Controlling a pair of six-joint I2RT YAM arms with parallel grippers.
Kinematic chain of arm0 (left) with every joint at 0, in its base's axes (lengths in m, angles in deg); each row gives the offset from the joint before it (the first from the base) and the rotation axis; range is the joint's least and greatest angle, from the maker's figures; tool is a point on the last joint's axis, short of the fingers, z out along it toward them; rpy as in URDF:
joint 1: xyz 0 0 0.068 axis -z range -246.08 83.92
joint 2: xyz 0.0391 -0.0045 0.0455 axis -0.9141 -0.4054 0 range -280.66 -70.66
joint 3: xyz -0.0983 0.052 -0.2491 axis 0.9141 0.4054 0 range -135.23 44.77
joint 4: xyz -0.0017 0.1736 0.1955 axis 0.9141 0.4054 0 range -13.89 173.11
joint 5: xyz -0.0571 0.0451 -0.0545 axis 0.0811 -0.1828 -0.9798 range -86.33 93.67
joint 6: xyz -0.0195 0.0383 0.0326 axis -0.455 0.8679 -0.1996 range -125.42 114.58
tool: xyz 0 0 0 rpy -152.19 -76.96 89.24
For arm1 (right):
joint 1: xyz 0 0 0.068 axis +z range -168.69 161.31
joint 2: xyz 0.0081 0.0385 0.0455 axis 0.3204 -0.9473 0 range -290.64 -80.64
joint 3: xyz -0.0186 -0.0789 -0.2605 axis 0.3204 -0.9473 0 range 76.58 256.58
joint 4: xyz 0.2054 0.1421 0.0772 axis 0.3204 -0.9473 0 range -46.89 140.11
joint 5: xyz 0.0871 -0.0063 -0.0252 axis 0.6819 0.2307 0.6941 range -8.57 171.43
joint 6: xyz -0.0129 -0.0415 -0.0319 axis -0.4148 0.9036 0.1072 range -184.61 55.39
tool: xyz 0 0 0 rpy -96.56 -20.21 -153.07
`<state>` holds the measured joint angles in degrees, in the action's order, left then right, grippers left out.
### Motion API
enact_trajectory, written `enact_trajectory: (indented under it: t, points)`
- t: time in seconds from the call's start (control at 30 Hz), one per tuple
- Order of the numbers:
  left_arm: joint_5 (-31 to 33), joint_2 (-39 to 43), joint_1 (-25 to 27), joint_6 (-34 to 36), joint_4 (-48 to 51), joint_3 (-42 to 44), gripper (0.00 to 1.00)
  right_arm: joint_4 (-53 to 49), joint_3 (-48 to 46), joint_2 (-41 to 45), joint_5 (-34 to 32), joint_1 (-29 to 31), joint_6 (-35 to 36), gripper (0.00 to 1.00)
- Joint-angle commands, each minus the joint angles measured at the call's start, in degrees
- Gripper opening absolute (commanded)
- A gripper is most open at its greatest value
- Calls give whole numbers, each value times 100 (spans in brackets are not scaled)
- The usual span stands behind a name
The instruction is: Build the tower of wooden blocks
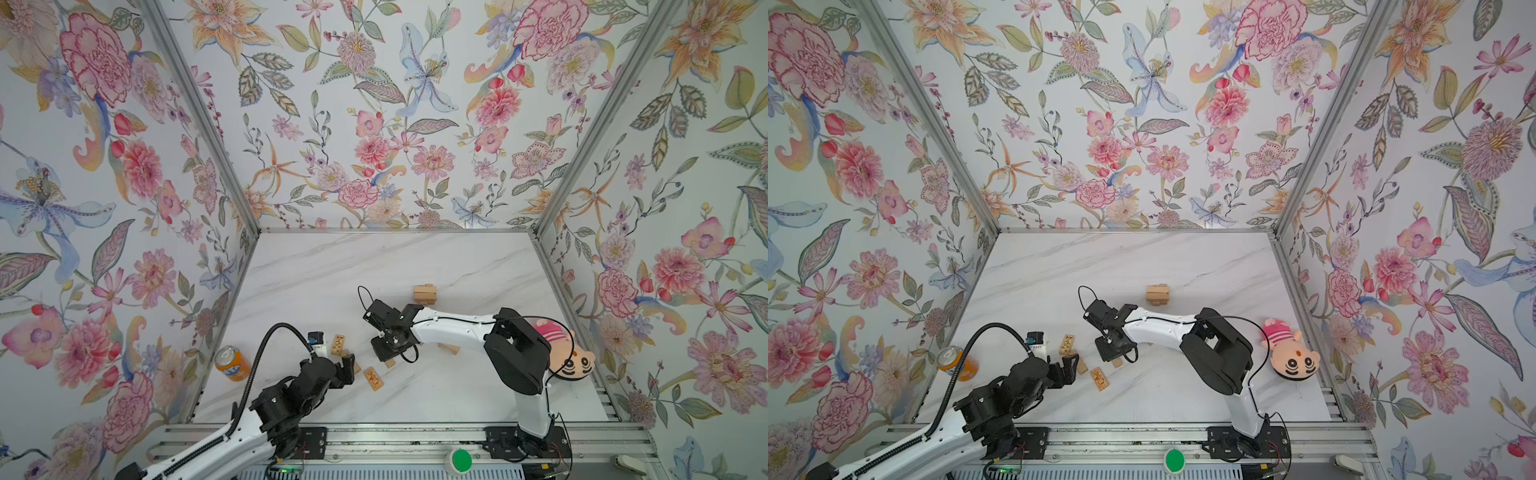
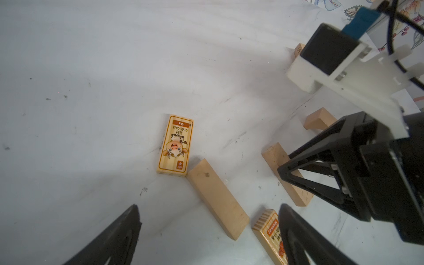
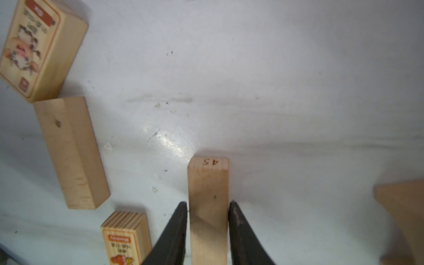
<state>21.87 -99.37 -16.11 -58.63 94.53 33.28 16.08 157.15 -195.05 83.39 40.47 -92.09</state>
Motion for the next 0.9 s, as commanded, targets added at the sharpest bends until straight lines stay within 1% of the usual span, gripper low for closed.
enact_trajectory:
  t: [0.0, 0.3, 0.37, 0.53, 0.63, 0.73, 0.87]
  points:
    - [157, -70, -54, 126, 32, -67, 95, -118, 219, -189, -47, -52, 28, 33]
    - [167, -118, -63, 129, 42, -78, 96, -124, 443, -422, 18, -390, 181, 34]
    - [177, -122, -67, 127, 44, -90, 96, -149, 460, -405, 47, -419, 195, 35]
    - [201, -185, -76, 144, 5, -128, 96, -183, 409, -315, 45, -357, 186, 42]
    - [172, -289, -85, 162, -72, -136, 96, -195, 359, -236, 13, -331, 160, 44]
    - [139, -386, -83, 171, -136, -138, 96, -195, 310, -162, -36, -315, 144, 44]
    - [104, -383, -79, 158, -155, -128, 96, -195, 266, -202, -58, -332, 143, 41]
